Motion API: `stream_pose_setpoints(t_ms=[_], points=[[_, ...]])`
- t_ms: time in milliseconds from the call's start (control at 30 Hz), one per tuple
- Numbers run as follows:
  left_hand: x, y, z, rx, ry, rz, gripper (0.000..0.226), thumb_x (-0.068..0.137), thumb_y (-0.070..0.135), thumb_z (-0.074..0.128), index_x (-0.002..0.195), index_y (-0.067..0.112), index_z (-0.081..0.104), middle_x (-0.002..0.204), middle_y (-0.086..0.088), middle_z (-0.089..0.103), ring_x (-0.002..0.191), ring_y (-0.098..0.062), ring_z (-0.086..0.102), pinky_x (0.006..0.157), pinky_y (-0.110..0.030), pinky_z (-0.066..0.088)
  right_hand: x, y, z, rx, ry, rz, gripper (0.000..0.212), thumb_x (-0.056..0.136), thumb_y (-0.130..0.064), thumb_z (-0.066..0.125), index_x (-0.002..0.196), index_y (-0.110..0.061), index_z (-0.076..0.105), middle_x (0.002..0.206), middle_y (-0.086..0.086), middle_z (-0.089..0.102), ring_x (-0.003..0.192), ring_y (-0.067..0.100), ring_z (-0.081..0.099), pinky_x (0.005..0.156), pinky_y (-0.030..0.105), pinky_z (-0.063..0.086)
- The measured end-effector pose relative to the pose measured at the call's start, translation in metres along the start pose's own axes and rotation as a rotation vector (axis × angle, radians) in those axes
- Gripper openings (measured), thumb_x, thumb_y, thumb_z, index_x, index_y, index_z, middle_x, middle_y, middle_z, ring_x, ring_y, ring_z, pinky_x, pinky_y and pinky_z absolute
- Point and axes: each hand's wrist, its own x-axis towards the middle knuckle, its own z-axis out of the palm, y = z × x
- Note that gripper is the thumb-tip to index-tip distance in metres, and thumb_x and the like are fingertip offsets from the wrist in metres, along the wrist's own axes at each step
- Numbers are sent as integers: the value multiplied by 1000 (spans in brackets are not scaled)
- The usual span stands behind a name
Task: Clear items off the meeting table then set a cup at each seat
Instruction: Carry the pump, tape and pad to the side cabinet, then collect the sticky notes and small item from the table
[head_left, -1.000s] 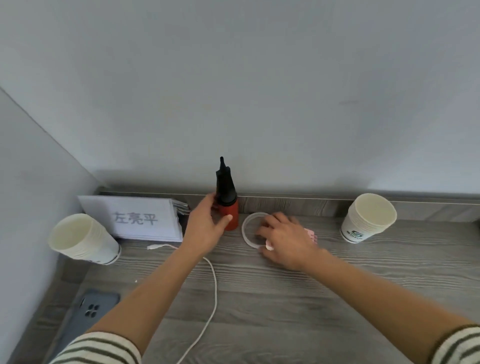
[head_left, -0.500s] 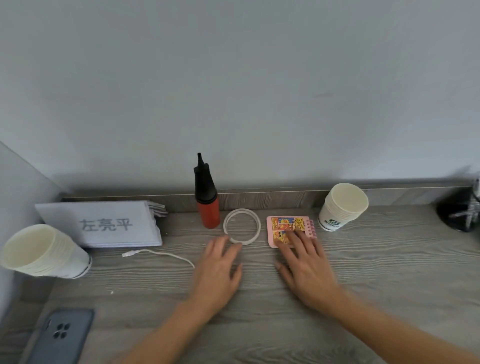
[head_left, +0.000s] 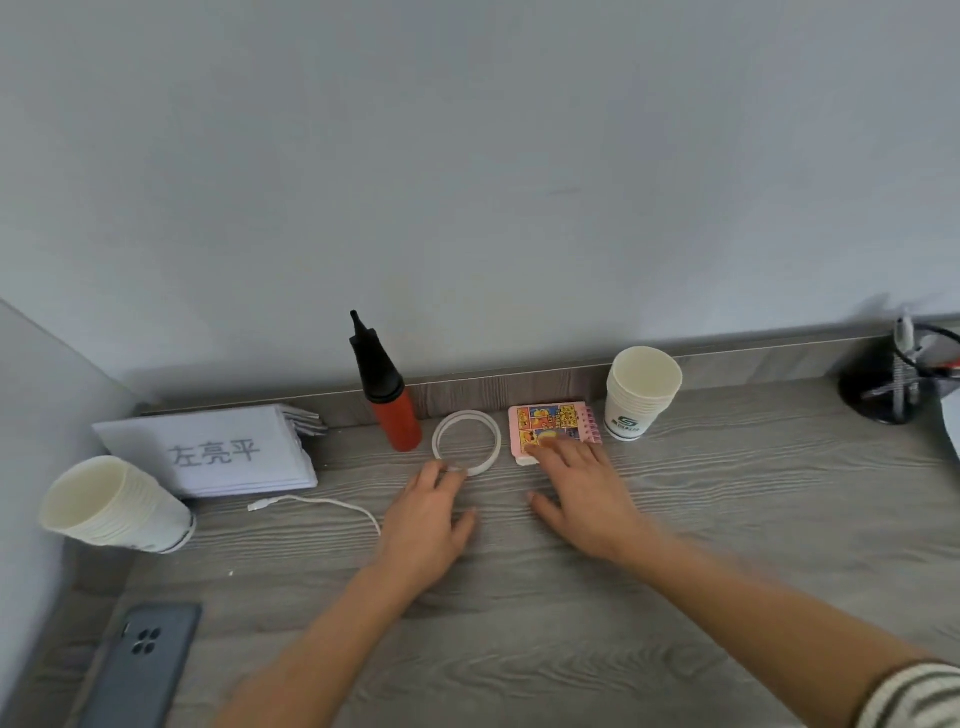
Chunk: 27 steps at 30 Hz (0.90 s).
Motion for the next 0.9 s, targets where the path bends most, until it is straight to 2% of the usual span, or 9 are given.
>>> stream_pose_setpoints(t_ms=[100, 167, 267, 367, 467, 633, 767, 833, 900], points=[[-9, 13, -10, -298, 21, -36, 33, 89, 28, 64, 120, 17, 62, 105, 3, 65, 90, -10, 61, 84, -27, 51, -29, -5, -13, 346, 29, 111, 47, 92, -40, 56, 136, -23, 52, 130, -1, 62, 116, 16, 58, 102, 35, 45], [-18, 22, -15, -501, -43, -64, 21, 88, 22, 67, 110, 21, 65, 87, 7, 65, 73, -1, 58, 67, -13, 46, -60, 0, -18, 594, 36, 203, 33, 91, -29, 63, 122, -20, 63, 110, -1, 71, 96, 8, 65, 88, 28, 51], [-33, 33, -12, -729, -233, -90, 16, 88, 17, 69, 98, 28, 64, 85, 0, 66, 75, -9, 60, 66, -11, 45, -119, 12, -20, 816, 45, 400, 16, 90, -21, 67, 106, -20, 68, 93, -3, 72, 80, 0, 65, 75, 15, 49], [-50, 47, 0, -864, -441, -139, 14, 90, 16, 66, 99, 26, 65, 91, -7, 67, 85, -21, 64, 73, -25, 49, -189, 16, -19, 970, 126, 636, 10, 90, -20, 67, 98, -22, 71, 86, 0, 75, 76, 4, 69, 67, 13, 51], [-66, 65, 21, -875, -583, -149, 13, 91, 13, 64, 102, 21, 66, 93, -8, 71, 79, -16, 66, 67, -24, 51, -255, 7, -15, 1018, 204, 807, 9, 90, -19, 66, 96, -23, 72, 84, -1, 76, 78, 10, 71, 65, 16, 51], [-95, 113, 41, -811, -758, -75, 13, 90, 15, 65, 98, 26, 68, 87, 0, 74, 74, -10, 68, 68, -24, 51, -349, -13, -5, 1100, 274, 1039, 11, 91, -22, 66, 99, -26, 71, 87, -4, 77, 81, 10, 72, 67, 21, 53], [-117, 170, 54, -682, -860, 75, 13, 91, 18, 64, 100, 26, 68, 85, 2, 72, 75, -7, 67, 65, -18, 49, -419, -15, 5, 1178, 394, 1173, 12, 91, -23, 65, 100, -26, 71, 91, -1, 77, 83, 13, 71, 71, 29, 53], [-131, 204, 64, -636, -896, 152, 12, 91, 16, 64, 98, 25, 68, 85, 3, 71, 78, -9, 67, 67, -17, 49, -458, -12, 8, 1203, 482, 1230, 12, 90, -23, 66, 101, -26, 71, 91, -1, 77, 83, 12, 72, 72, 29, 53], [-147, 240, 79, -561, -913, 225, 12, 91, 17, 65, 99, 26, 68, 95, 5, 72, 91, -9, 67, 76, -16, 51, -499, -7, 10, 1212, 564, 1281, 12, 89, -24, 67, 101, -26, 71, 89, -2, 77, 82, 11, 72, 71, 28, 53]])
